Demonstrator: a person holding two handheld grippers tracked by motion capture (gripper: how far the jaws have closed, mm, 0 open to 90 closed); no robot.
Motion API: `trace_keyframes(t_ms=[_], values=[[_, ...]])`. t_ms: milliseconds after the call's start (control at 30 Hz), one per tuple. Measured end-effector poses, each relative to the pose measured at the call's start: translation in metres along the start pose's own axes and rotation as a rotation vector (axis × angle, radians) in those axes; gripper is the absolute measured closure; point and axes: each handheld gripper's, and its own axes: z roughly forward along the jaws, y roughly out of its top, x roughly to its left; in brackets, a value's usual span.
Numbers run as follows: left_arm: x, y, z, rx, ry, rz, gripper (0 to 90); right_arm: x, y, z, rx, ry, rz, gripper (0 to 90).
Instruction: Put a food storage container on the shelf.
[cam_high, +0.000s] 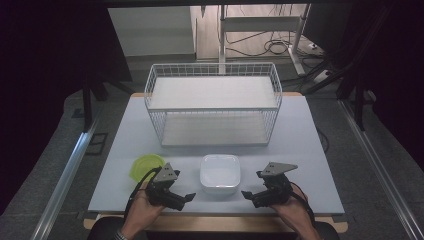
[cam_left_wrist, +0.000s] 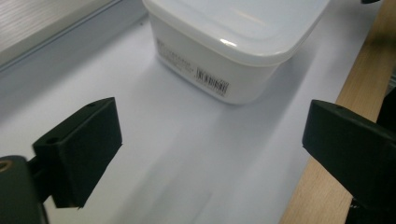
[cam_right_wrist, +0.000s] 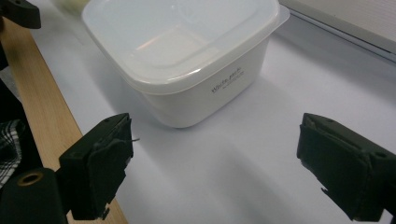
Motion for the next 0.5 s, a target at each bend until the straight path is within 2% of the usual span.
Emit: trace_keyframes(t_ms=[67,200,367,500], values=[[0.001,0.000,0.001,-0.007,0.001,0.011,3.8,-0.001,0.001,0.000,-0.011,0.003,0.009,9.3],[0.001,0.003,0.004,0.003,-0.001,0.018,3.9,-0.001,0.004,0.002,-0.016,0.000,-0.002,8.1],[0.002,0.012,0.009,0.017,-0.015,0.003,4.3,-0.002,0.009,0.004,-0.024,-0.011,0.002,7.9],[0.006,0.019,0.012,0.012,-0.032,-0.017,3.9,-0.003,0.014,0.006,-0.036,-0.008,0.036,6.0]])
